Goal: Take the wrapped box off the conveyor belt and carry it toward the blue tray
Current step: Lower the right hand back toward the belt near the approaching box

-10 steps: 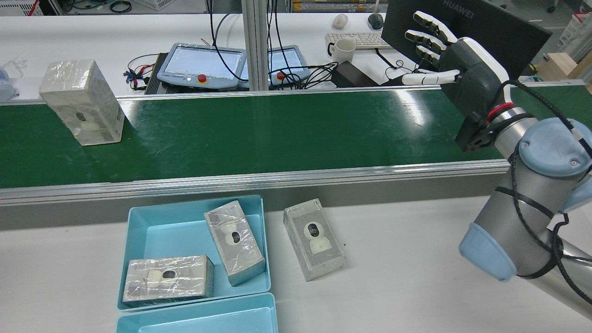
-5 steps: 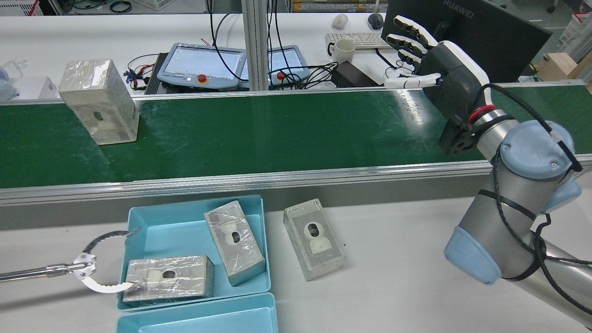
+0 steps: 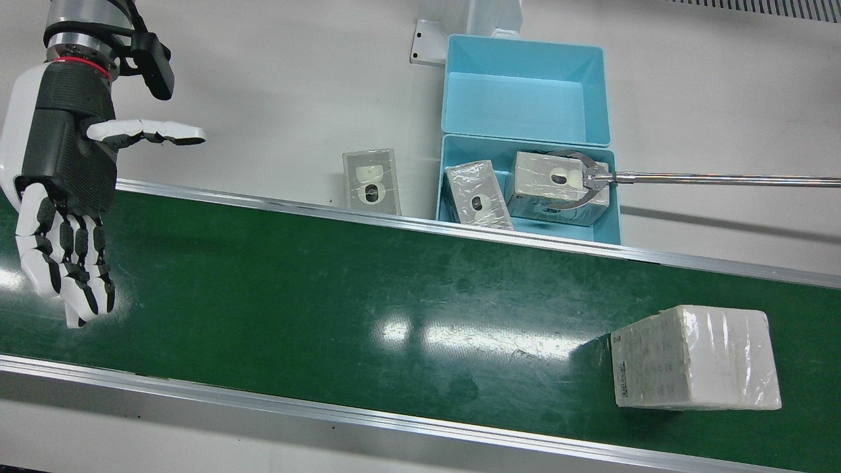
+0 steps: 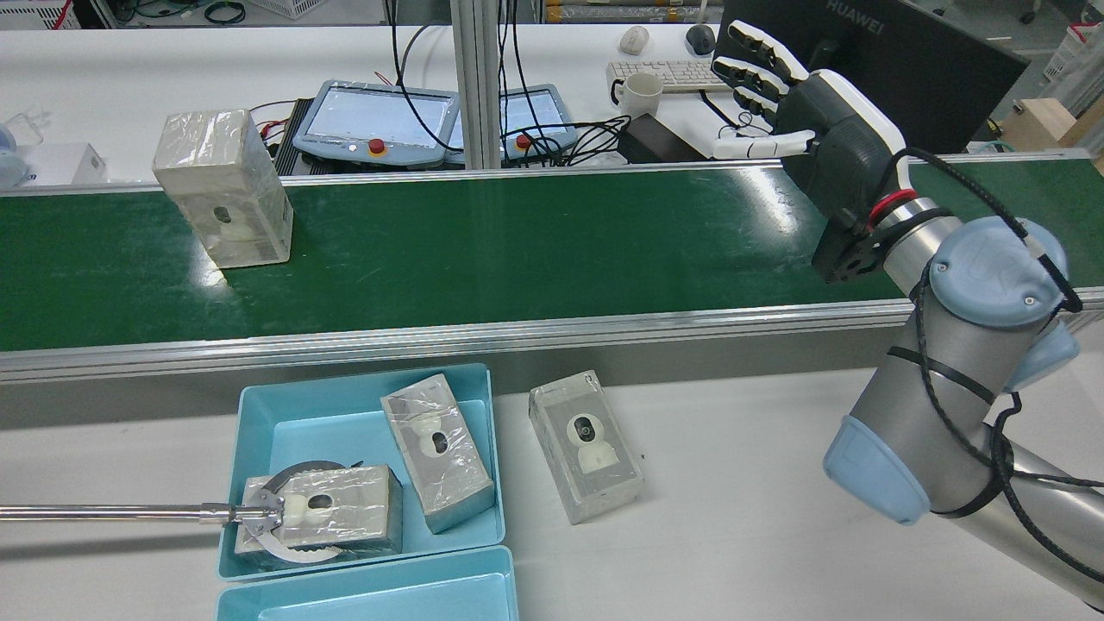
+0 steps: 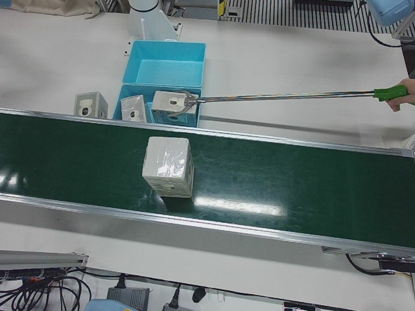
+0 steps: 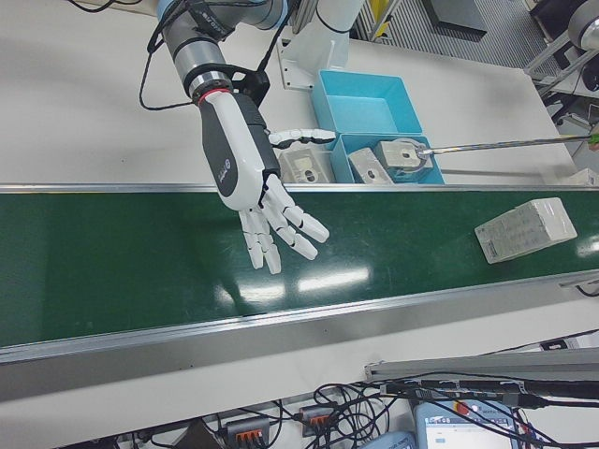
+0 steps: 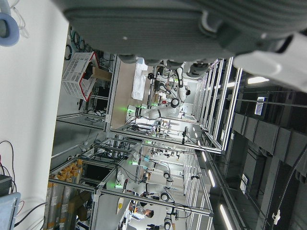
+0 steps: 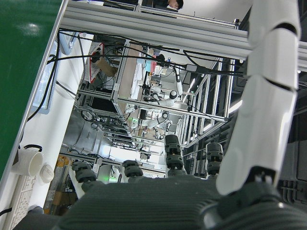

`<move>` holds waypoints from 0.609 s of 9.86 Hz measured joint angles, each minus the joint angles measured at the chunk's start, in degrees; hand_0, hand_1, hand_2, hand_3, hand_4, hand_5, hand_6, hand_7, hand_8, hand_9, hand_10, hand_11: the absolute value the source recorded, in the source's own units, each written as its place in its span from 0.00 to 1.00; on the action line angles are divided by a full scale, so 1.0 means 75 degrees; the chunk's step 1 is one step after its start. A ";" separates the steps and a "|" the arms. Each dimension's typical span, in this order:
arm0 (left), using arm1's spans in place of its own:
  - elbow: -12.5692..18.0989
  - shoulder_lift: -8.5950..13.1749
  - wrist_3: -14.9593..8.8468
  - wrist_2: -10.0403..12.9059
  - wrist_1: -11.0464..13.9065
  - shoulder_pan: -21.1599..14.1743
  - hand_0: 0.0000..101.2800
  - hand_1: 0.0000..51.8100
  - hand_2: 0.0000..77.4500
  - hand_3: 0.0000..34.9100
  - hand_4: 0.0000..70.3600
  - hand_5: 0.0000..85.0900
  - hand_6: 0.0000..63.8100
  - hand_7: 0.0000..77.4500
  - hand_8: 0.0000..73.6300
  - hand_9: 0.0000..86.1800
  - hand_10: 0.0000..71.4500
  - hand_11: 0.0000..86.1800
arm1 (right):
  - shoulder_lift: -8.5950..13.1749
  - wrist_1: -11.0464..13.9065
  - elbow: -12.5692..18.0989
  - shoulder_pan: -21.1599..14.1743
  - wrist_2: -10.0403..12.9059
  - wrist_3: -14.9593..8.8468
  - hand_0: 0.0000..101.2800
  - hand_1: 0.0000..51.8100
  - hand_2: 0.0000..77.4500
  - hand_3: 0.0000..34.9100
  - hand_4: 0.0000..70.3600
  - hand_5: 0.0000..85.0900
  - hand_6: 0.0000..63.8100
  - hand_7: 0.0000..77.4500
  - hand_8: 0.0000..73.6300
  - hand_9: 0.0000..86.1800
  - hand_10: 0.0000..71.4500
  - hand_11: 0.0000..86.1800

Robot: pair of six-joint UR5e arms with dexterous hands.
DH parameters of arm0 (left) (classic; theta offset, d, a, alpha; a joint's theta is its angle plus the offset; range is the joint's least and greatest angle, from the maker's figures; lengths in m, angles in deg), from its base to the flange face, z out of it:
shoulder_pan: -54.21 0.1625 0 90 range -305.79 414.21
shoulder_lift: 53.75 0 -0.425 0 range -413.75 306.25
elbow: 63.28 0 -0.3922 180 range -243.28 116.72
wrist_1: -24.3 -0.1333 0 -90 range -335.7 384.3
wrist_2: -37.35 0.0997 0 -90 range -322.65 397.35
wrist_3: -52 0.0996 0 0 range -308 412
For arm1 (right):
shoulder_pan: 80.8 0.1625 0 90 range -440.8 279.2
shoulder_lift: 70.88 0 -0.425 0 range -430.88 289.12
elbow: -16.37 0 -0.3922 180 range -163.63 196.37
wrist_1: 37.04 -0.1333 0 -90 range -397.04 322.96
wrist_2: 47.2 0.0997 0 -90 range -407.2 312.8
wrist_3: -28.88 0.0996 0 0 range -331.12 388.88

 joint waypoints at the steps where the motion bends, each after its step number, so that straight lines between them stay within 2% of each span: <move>1: 0.0000 0.0000 0.0000 0.0000 0.0000 0.0000 0.00 0.00 0.01 0.00 0.01 0.01 0.00 0.01 0.00 0.01 0.00 0.00 | 0.0002 -0.0002 -0.0007 -0.0010 -0.0004 -0.0003 0.44 0.22 0.15 0.86 0.00 0.18 0.00 0.19 0.02 0.07 0.05 0.08; 4: 0.0000 0.0000 0.0000 0.0000 0.0000 0.0000 0.00 0.00 0.01 0.00 0.00 0.01 0.00 0.01 0.00 0.00 0.01 0.00 | 0.0006 -0.0007 -0.0020 -0.0055 -0.0009 -0.0001 0.43 0.22 0.15 0.86 0.00 0.19 0.00 0.19 0.02 0.07 0.05 0.08; 6: 0.0000 0.0000 0.0000 0.0000 0.0000 0.0000 0.00 0.00 0.01 0.00 0.00 0.01 0.00 0.01 0.01 0.01 0.00 0.00 | 0.0031 -0.0005 -0.0033 -0.0109 -0.0009 -0.0009 0.43 0.22 0.17 0.86 0.04 0.20 0.00 0.20 0.02 0.07 0.05 0.08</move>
